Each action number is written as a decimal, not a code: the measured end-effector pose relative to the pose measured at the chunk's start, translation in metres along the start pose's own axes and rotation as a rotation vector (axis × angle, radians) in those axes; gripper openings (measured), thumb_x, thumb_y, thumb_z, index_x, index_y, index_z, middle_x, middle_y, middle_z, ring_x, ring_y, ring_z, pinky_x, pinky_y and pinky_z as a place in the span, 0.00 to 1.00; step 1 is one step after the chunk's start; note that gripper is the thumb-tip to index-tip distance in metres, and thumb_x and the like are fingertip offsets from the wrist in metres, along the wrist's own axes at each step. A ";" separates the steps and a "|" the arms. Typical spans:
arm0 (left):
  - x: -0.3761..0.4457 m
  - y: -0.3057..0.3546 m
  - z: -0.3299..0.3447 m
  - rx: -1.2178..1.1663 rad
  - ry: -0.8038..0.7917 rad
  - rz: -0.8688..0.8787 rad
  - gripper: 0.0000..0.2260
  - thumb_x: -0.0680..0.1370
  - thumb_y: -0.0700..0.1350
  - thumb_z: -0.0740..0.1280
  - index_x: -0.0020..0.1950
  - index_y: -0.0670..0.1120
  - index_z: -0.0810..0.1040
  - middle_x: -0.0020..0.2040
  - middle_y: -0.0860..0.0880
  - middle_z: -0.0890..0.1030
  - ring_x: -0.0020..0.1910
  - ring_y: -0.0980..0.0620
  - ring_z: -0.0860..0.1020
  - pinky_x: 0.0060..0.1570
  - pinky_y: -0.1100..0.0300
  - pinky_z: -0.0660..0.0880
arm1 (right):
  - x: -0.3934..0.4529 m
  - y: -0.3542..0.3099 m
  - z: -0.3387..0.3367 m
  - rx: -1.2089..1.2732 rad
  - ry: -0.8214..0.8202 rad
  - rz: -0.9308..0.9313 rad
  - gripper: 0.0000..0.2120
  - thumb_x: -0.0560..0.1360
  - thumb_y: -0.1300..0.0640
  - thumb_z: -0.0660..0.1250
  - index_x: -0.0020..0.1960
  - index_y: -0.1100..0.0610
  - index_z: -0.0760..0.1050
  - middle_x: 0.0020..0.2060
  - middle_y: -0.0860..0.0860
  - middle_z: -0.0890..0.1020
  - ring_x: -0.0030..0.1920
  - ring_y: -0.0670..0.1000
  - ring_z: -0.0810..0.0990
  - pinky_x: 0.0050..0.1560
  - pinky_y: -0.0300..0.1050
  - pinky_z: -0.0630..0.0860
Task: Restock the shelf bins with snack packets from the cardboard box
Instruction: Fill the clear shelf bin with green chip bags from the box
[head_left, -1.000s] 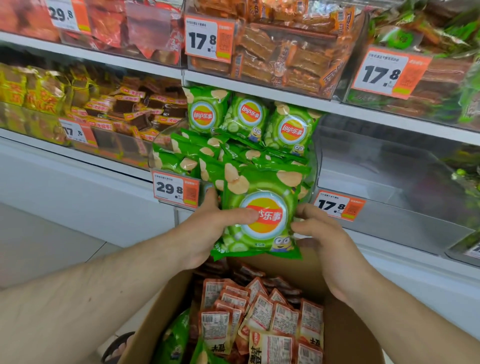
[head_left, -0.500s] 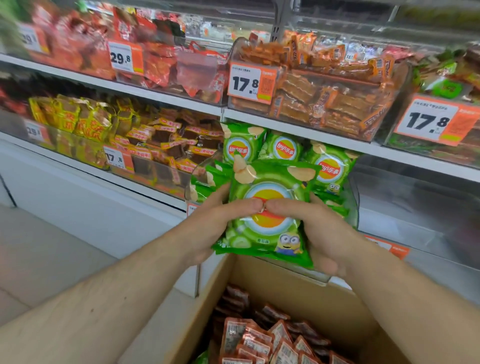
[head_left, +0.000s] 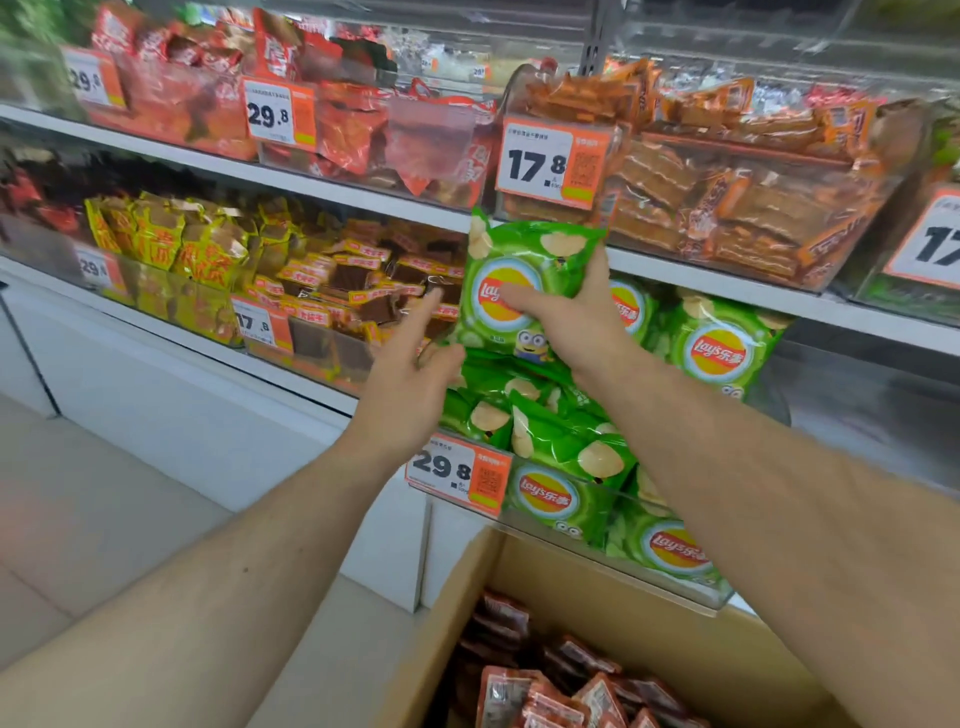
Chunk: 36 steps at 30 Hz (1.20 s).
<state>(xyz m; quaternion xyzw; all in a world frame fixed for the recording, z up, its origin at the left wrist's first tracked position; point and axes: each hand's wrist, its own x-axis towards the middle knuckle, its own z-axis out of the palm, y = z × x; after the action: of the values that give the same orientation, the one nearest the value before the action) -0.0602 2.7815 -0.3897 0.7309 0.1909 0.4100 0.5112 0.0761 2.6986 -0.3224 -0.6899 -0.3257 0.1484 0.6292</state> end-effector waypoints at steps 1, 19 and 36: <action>0.001 -0.003 0.001 0.055 -0.048 0.043 0.25 0.81 0.44 0.63 0.77 0.58 0.63 0.70 0.63 0.68 0.65 0.64 0.70 0.62 0.72 0.65 | 0.004 0.006 0.002 -0.017 0.003 -0.005 0.57 0.68 0.50 0.79 0.80 0.46 0.39 0.77 0.47 0.61 0.73 0.51 0.66 0.57 0.41 0.70; -0.001 -0.016 0.010 0.221 0.020 0.070 0.28 0.71 0.60 0.62 0.72 0.61 0.68 0.68 0.54 0.74 0.69 0.52 0.68 0.69 0.43 0.65 | -0.018 0.025 0.005 -0.467 0.045 0.007 0.37 0.73 0.36 0.67 0.74 0.57 0.63 0.66 0.52 0.75 0.61 0.54 0.76 0.57 0.48 0.73; -0.026 0.004 0.016 0.436 0.075 0.049 0.27 0.71 0.56 0.62 0.71 0.60 0.70 0.62 0.53 0.65 0.67 0.47 0.64 0.70 0.45 0.59 | -0.022 0.027 0.008 -0.593 -0.085 0.152 0.55 0.59 0.23 0.55 0.77 0.54 0.60 0.69 0.53 0.74 0.66 0.58 0.74 0.67 0.57 0.71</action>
<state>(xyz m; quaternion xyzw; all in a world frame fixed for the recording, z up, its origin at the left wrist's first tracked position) -0.0635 2.7524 -0.3986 0.8128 0.2759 0.3982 0.3236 0.0622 2.6907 -0.3540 -0.8589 -0.3284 0.1224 0.3735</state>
